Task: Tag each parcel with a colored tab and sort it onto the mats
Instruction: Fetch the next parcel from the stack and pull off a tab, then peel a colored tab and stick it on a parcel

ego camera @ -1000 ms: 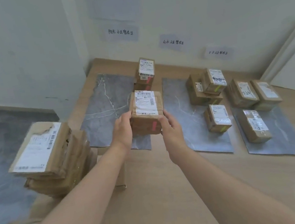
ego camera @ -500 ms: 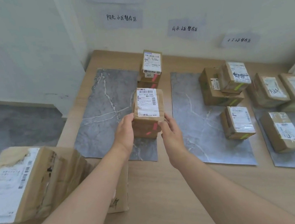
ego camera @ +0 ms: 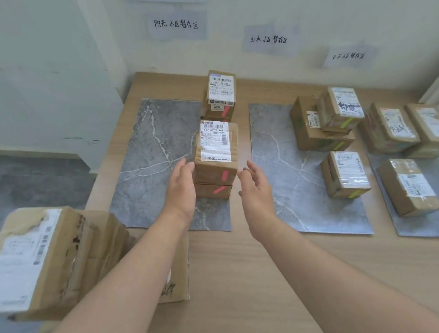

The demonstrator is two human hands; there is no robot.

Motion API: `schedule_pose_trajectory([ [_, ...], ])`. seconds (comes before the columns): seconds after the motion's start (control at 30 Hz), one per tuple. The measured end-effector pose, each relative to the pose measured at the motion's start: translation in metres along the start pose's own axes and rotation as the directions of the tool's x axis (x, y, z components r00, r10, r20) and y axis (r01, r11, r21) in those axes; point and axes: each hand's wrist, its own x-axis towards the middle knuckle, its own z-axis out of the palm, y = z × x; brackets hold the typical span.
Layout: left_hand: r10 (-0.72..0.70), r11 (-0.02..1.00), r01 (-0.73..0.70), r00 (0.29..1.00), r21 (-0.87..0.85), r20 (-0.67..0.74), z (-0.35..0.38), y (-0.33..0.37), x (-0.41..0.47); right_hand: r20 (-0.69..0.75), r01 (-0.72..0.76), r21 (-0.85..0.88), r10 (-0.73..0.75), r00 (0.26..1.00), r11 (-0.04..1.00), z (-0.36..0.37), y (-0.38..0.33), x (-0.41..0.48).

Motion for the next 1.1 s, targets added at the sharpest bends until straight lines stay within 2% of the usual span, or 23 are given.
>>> schedule_pose_trajectory([
  [0.33,0.115,0.993,-0.117,0.99,0.023,0.077,-0.018,0.029,-0.107,-0.024,0.114,0.012,-0.113,0.993,0.993,-0.014,-0.029,-0.11],
  [0.47,0.11,0.994,-0.112,0.988,0.007,0.111,-0.029,0.034,-0.159,-0.005,0.165,0.029,-0.165,0.986,0.986,-0.025,-0.034,-0.161],
  [0.57,0.176,0.984,-0.178,0.979,0.009,0.106,-0.033,0.04,-0.204,0.023,0.223,0.008,-0.223,0.975,0.975,-0.035,-0.04,-0.195],
  [0.87,0.189,0.982,-0.189,0.982,0.012,0.019,-0.047,0.011,-0.323,0.167,0.292,-0.02,-0.284,0.944,0.956,-0.072,-0.004,-0.284],
  [1.1,0.19,0.982,-0.189,0.978,0.027,-0.08,-0.064,-0.011,-0.367,0.222,0.247,-0.009,-0.239,0.945,0.969,-0.089,0.018,-0.32],
])
